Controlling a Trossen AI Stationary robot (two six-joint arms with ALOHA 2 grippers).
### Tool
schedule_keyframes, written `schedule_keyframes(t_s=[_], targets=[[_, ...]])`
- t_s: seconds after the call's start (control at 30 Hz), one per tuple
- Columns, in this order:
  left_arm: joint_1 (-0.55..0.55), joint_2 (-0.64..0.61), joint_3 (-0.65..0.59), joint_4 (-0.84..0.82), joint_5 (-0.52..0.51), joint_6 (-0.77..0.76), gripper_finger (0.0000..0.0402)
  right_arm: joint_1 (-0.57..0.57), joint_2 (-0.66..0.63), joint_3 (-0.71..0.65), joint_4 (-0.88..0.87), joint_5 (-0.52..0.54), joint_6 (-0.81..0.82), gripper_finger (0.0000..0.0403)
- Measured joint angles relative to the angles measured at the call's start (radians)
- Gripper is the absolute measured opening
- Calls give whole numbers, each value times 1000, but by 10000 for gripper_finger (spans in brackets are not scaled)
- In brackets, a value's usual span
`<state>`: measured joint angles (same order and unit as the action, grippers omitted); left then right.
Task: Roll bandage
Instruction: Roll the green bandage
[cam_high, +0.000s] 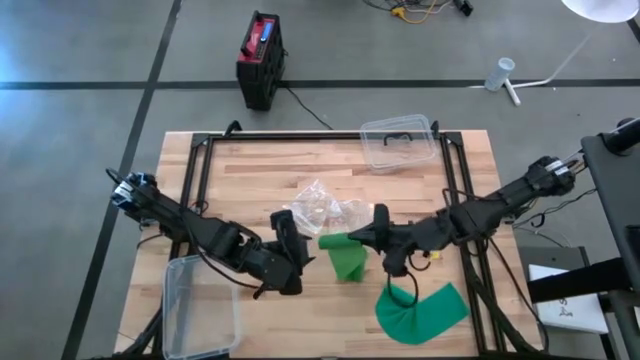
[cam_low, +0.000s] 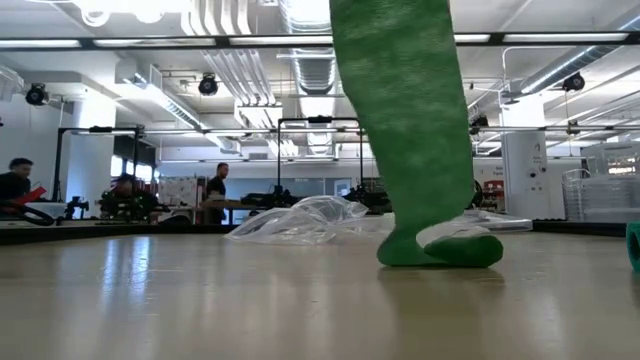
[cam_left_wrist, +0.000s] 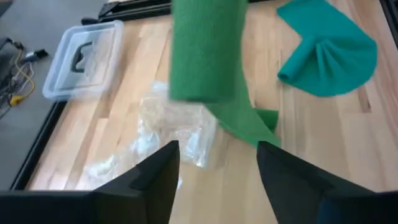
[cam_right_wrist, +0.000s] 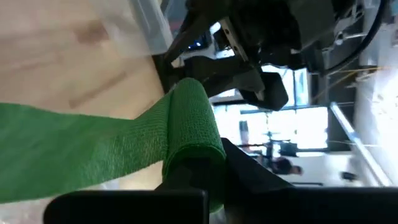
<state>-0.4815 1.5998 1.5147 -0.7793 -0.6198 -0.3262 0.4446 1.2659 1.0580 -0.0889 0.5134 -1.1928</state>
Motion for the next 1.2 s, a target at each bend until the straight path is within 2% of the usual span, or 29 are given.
schedule_keyframes(t_s=[0.13, 0.2, 0.43, 0.6, 0.7, 0.83, 0.9, 1.0, 1.1, 1.2], targets=[[-8, -32, -41, 34, -34, -5, 216, 52, 1, 16, 4, 114, -84, 8], [-23, -51, -105, 118, -71, 25, 214, 84, 1, 21, 13, 135, -137, 8], [-7, -105, -409, 688, -77, 81, 189, 167, 0, 61, 19, 156, -169, 8], [-7, -106, -534, 957, -71, 68, 173, 194, 0, 89, 22, 252, -176, 8], [-5, -106, -588, 1038, -35, -7, 166, 192, 0, 78, 20, 259, -121, 8], [-6, -96, -626, 1106, 68, -141, 161, 191, 0, 33, 15, 309, -82, 8], [-6, -89, -629, 1120, 111, -142, 157, 192, 0, 19, 14, 346, -78, 8], [-1, -93, -624, 1124, 98, -105, 152, 192, 0, 16, 15, 361, -78, 8], [16, -127, -610, 1135, 29, -88, 145, 192, 0, 17, 18, 338, -92, 8], [38, -171, -592, 1185, 18, -58, 137, 193, 0, 27, 18, 316, -114, 8]])
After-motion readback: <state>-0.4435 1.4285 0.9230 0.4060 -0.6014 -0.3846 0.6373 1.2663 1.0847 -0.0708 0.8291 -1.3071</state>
